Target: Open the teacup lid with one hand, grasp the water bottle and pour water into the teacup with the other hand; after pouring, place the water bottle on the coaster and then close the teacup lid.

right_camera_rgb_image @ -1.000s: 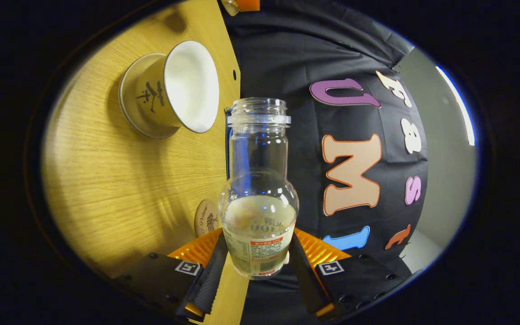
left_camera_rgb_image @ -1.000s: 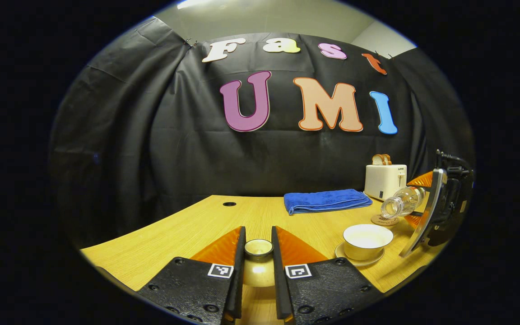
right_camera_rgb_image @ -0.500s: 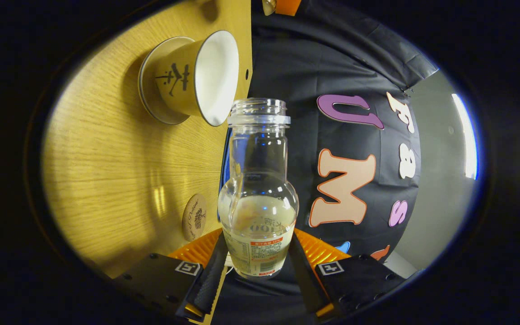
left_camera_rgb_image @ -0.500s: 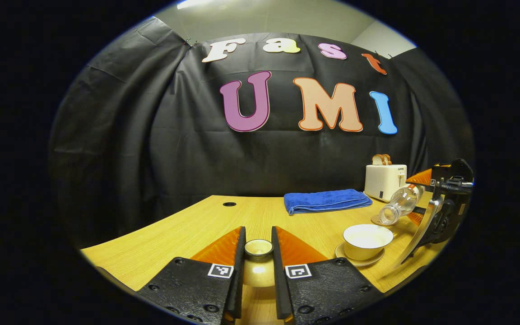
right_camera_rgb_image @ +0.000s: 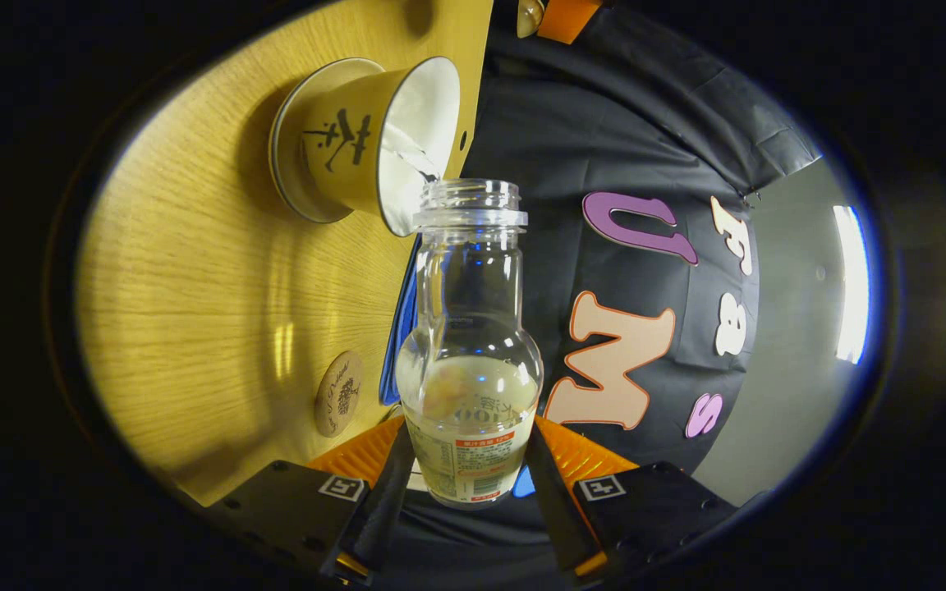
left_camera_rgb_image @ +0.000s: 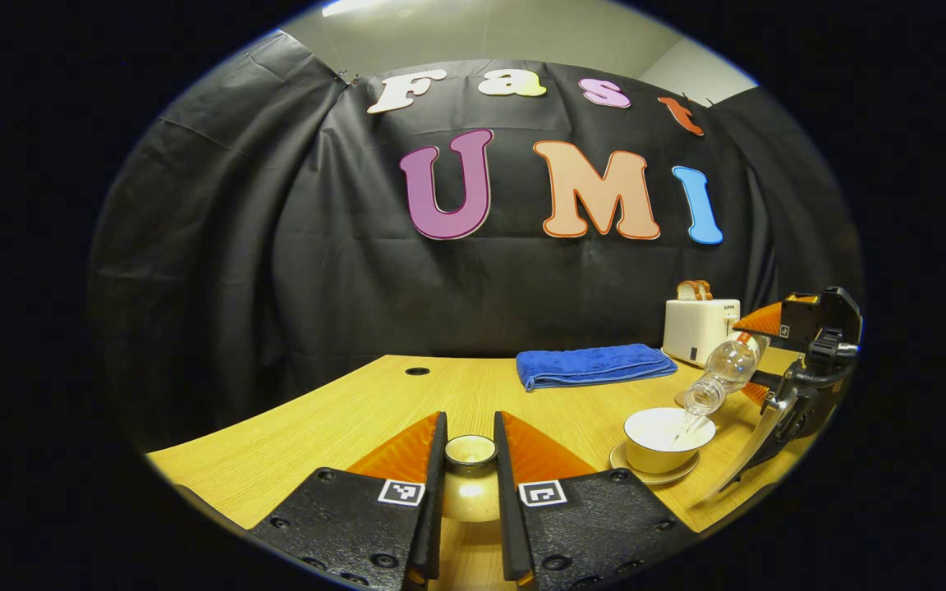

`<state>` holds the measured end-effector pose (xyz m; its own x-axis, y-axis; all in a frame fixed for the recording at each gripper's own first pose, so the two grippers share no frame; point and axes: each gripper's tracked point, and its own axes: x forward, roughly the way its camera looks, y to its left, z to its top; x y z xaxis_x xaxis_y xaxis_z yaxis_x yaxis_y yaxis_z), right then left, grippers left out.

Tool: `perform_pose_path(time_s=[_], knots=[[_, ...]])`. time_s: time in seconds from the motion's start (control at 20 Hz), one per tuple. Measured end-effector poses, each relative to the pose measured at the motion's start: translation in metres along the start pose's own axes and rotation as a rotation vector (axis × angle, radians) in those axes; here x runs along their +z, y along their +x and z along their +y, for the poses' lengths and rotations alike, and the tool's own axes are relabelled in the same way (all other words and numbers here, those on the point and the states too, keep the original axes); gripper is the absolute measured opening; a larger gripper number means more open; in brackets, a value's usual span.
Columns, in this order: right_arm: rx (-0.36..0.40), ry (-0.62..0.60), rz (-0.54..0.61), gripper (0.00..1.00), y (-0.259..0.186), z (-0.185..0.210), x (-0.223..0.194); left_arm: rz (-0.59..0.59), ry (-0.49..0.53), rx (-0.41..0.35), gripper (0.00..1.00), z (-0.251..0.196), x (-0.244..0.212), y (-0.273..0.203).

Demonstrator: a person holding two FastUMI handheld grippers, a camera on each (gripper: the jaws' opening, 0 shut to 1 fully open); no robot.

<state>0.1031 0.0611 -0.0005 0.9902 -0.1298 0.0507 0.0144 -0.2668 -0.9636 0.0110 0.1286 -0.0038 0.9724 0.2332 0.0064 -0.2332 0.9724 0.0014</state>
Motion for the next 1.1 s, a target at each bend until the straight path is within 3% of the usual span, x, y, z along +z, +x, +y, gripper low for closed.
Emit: perform_pose_path(time_s=[0.75,1.1], knots=[[-0.092,-0.148,-0.057,0.77,0.007,-0.037,0.004,0.000,0.001,-0.001,0.27,0.002,-0.002,0.006],[-0.196,-0.271,-0.102,0.78,0.002,-0.069,0.016,0.000,0.002,-0.001,0.27,0.002,-0.001,0.005]])
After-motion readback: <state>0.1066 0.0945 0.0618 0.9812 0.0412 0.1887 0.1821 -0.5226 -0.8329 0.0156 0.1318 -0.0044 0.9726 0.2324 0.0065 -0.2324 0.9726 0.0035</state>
